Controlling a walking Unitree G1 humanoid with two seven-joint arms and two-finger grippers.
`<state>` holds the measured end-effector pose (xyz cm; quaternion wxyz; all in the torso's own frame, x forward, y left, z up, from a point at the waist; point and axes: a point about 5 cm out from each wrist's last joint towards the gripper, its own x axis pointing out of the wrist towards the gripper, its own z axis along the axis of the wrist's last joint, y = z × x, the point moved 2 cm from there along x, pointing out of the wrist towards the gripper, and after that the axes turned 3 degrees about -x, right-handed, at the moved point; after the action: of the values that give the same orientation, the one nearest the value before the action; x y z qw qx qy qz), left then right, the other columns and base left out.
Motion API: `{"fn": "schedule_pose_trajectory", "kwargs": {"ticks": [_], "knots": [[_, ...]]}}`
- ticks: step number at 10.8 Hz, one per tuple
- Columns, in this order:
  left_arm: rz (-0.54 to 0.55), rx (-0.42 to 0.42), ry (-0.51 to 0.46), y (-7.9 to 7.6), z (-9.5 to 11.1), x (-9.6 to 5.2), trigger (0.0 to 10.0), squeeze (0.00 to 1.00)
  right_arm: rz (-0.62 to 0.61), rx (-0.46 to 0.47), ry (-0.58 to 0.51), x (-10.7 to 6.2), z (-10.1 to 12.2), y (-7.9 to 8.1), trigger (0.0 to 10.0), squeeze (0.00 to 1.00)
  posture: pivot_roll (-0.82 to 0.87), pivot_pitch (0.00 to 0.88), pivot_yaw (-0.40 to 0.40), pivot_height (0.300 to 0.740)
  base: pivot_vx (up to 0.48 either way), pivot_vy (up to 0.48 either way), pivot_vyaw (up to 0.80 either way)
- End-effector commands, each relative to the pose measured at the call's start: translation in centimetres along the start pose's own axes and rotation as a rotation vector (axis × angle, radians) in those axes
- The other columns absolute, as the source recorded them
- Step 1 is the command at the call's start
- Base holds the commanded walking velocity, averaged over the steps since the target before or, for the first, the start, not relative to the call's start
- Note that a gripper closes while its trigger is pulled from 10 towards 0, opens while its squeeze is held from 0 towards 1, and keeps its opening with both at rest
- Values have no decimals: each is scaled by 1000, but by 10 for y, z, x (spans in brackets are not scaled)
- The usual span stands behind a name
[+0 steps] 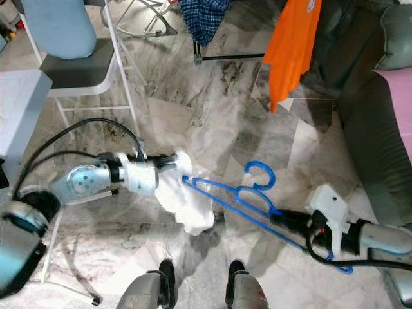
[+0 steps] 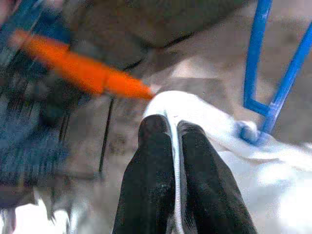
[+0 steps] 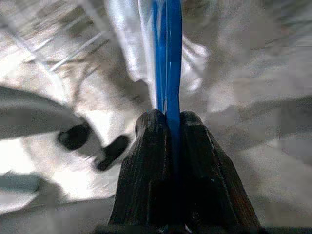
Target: Hang hanger
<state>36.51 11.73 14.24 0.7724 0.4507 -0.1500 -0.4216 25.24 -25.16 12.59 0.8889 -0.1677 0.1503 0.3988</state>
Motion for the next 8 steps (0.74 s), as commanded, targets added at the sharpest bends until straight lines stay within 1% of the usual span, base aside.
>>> {"fn": "schedule_pose_trajectory", "kwargs": {"ticks": [1, 2, 3, 4, 5, 6, 7, 8], "knots": [[31, -56, 35, -2, -8, -6, 10000, 0, -39, -8, -8, -2, -1, -3, 10000, 0, -101, 315, 127, 740, 0, 0, 0], [258, -321, 114, -12, -24, -9, 10000, 0, -166, -9, -68, 4, 2, -9, 10000, 0, -112, 286, 100, 740, 0, 0, 0], [342, -434, 141, -21, -31, -11, 10000, 0, -193, 6, -87, 6, 2, -9, 10000, 0, -114, 271, 84, 740, 0, 0, 0], [404, -515, 150, -25, -34, -13, 10000, 0, -210, 18, -94, 8, 1, -10, 10000, 0, -115, 253, 65, 740, 0, 0, 0], [475, -618, 158, -29, -37, -13, 10000, 0, -244, 20, -105, 10, 0, -14, 10000, 0, -114, 239, 45, 740, 0, 0, 0], [603, -875, 135, -32, -42, -12, 10000, 0, -297, 12, -122, 15, 3, -23, 10000, 0, -109, 224, 24, 740, 0, 0, 0], [675, -1042, 120, -32, -46, -11, 10000, 0, -323, 2, -162, 20, 8, -28, 10000, 0, -108, 217, 21, 740, 0, 0, 0], [656, -1224, 87, -35, -44, -1, 10000, 0, -392, -49, -185, 27, 17, -36, 10000, 0, -116, 200, 21, 740, 0, 0, 0]]}}
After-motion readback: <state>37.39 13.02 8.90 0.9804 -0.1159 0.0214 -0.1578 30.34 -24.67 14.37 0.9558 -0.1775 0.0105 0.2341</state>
